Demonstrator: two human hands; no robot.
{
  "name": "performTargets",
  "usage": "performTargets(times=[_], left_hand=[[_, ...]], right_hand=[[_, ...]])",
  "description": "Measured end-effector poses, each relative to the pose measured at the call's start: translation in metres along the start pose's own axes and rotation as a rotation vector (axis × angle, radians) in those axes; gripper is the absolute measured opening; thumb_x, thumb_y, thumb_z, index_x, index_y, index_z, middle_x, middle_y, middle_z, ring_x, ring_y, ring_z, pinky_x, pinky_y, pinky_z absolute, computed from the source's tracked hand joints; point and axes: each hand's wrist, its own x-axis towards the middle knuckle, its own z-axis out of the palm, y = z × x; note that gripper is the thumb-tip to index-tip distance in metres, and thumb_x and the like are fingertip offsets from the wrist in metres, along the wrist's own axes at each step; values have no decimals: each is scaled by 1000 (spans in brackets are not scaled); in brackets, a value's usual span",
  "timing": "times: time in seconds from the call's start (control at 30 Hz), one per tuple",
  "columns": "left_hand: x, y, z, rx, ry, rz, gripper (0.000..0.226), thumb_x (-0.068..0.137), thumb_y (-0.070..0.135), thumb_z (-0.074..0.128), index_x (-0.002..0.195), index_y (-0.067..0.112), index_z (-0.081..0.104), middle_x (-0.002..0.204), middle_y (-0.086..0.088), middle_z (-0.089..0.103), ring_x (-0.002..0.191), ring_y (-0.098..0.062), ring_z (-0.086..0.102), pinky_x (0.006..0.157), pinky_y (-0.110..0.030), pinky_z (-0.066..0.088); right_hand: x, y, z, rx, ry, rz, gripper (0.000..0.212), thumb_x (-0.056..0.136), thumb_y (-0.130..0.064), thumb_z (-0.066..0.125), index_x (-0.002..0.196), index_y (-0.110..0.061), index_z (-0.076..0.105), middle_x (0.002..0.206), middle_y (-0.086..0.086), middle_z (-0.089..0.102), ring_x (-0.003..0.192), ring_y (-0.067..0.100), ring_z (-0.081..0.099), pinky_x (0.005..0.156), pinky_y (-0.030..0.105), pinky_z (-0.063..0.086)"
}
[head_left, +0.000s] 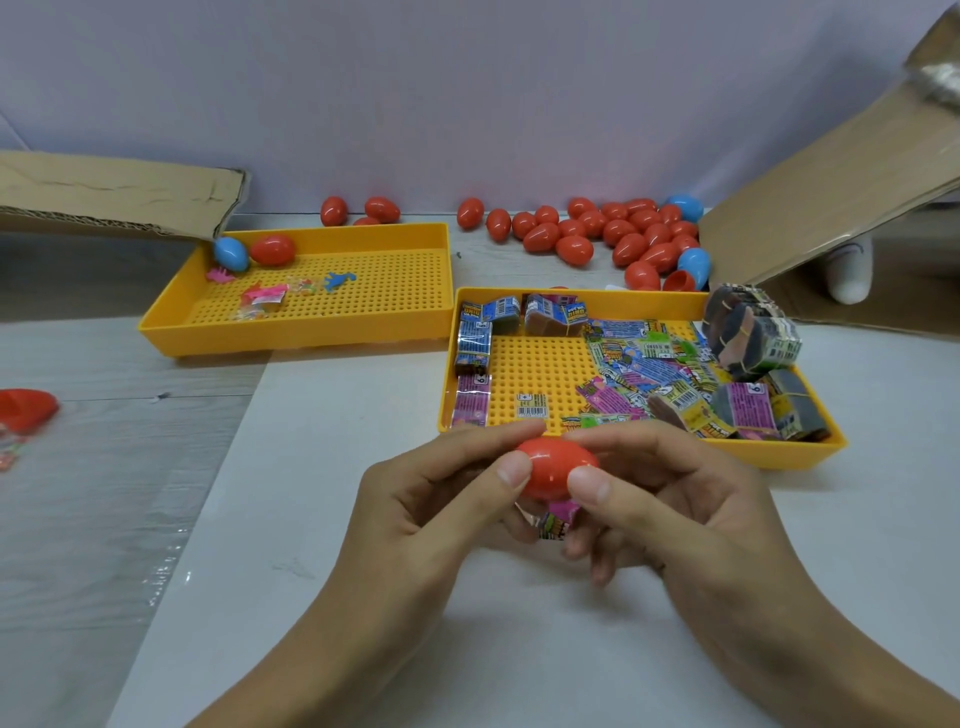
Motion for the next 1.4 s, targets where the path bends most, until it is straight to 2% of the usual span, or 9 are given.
performTargets(times=[0.1, 0.23, 0.47, 0.67, 0.8, 1.03, 1.17, 1.3, 1.4], left_hand=[[0, 1, -1, -6, 13, 50, 33, 79, 26, 69, 111, 25, 77, 101, -11, 72, 82, -23, 71, 78, -26, 55], [0, -1, -1, -13, -13, 66, 38, 79, 21, 69, 117, 19, 74, 113, -14, 68, 106, -35, 68, 92, -43, 56], [-1, -1, 4, 70, -56, 103, 49, 78, 5, 77, 122, 24, 70, 120, -9, 67, 102, -27, 69, 75, -34, 59], [3, 1, -3, 9, 176, 9, 40, 67, 35, 80, 107, 29, 77, 85, -9, 76, 66, -20, 71, 64, -27, 58], [3, 1, -2, -5, 177, 26, 38, 70, 36, 77, 108, 26, 77, 89, -10, 77, 75, -23, 74, 70, -29, 60], [2, 2, 0, 7, 169, 48, 31, 76, 32, 74, 104, 18, 78, 108, -6, 75, 92, -23, 74, 76, -28, 60], [2, 3, -1, 16, 169, 45, 27, 79, 24, 76, 106, 22, 76, 104, -6, 75, 72, -25, 74, 65, -27, 59], [2, 3, 0, 39, 117, 96, 20, 87, 19, 65, 102, 18, 77, 111, -5, 72, 70, -28, 70, 63, -31, 56], [-2, 4, 3, 118, 51, 111, 26, 85, 26, 58, 98, 17, 78, 113, -3, 68, 72, -28, 70, 65, -30, 57]], right_hand=[[1, 0, -2, -26, -10, -45, 33, 70, -23, 78, 103, -23, 75, 90, 9, 74, 61, 22, 69, 49, 27, 52], [1, -1, -4, -62, -16, -76, 35, 71, -21, 78, 106, -25, 75, 92, 8, 74, 64, 20, 70, 51, 26, 52], [2, -3, -4, -87, -15, -40, 35, 69, -26, 81, 103, -24, 75, 86, 11, 75, 61, 22, 69, 48, 27, 51], [6, -12, -23, -566, 9, -149, 23, 73, -43, 81, 91, -31, 77, 60, -3, 62, 48, 13, 52, 45, 25, 42], [5, -7, -29, -994, -146, -199, 19, 82, -38, 77, 100, -33, 76, 52, -12, 46, 49, 5, 46, 49, 12, 30], [3, -11, -29, -1135, -123, -142, 13, 81, -44, 72, 93, -41, 77, 52, -23, 50, 50, 3, 48, 45, 17, 27], [4, -17, -27, -864, -72, -65, 11, 77, -46, 72, 82, -39, 78, 46, -10, 36, 44, 6, 34, 46, 16, 24], [5, -31, -20, -326, -72, 266, 23, 71, -45, 82, 70, -23, 78, 49, -3, 24, 45, 13, 19, 41, 19, 20], [2, -33, -15, -26, -144, 430, 37, 65, -43, 78, 54, -17, 53, 50, -5, 18, 42, 11, 12, 38, 16, 18]])
